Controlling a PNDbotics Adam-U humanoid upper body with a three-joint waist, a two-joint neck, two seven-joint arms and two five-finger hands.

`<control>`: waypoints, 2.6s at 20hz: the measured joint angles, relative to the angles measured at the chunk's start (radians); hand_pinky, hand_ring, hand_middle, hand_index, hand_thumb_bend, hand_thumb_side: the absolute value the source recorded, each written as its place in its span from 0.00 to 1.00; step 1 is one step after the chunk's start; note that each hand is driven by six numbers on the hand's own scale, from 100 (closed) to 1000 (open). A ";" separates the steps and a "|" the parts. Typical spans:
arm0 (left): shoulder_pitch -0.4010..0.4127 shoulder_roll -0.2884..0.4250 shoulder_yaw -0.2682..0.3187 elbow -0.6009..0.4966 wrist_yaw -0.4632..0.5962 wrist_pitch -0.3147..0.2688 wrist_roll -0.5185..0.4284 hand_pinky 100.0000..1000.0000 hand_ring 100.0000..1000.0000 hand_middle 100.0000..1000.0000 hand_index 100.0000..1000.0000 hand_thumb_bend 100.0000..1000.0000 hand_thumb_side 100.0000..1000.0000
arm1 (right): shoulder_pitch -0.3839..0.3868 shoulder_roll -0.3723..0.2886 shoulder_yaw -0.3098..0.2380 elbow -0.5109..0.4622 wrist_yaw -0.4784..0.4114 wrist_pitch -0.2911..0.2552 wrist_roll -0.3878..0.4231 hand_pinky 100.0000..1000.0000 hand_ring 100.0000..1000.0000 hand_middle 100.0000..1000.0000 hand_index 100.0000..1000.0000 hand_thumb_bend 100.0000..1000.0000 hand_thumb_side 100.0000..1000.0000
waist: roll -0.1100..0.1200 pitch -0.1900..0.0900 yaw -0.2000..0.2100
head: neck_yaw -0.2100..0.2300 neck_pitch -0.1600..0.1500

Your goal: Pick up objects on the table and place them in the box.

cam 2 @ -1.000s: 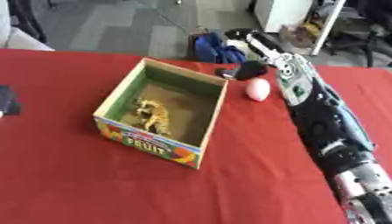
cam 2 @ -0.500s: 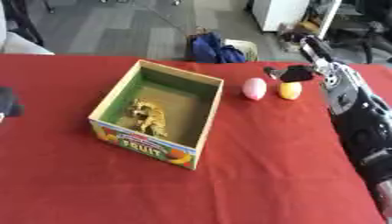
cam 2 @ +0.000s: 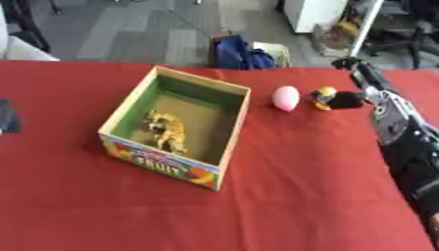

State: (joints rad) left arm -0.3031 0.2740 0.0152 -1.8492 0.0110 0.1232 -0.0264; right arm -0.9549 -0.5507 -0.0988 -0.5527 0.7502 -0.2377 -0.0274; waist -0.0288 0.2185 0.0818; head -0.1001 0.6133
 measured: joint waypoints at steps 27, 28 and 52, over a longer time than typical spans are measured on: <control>0.002 0.000 0.000 -0.004 -0.003 -0.006 -0.007 0.65 0.57 0.53 0.66 0.34 0.43 | 0.009 0.003 -0.006 0.045 0.003 0.153 -0.271 0.75 0.70 0.57 0.76 0.22 0.09 | 0.032 0.032 0.017 | -0.029 -0.031; 0.002 0.000 -0.001 -0.004 -0.004 -0.006 -0.007 0.65 0.57 0.53 0.66 0.34 0.43 | 0.007 0.003 -0.006 0.045 0.000 0.160 -0.293 0.75 0.70 0.57 0.76 0.22 0.09 | 0.033 0.034 0.018 | -0.031 -0.034; -0.005 0.000 -0.006 -0.005 -0.007 -0.008 -0.017 0.65 0.57 0.53 0.67 0.33 0.44 | -0.004 0.024 -0.003 0.032 -0.030 0.165 -0.385 0.61 0.48 0.11 0.25 0.00 0.00 | 0.039 0.052 0.007 | -0.048 -0.051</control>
State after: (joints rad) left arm -0.3076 0.2740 0.0090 -1.8541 0.0037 0.1152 -0.0437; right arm -0.9587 -0.5267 -0.1017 -0.5202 0.7200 -0.0729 -0.4122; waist 0.0106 0.2709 0.0890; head -0.1481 0.5622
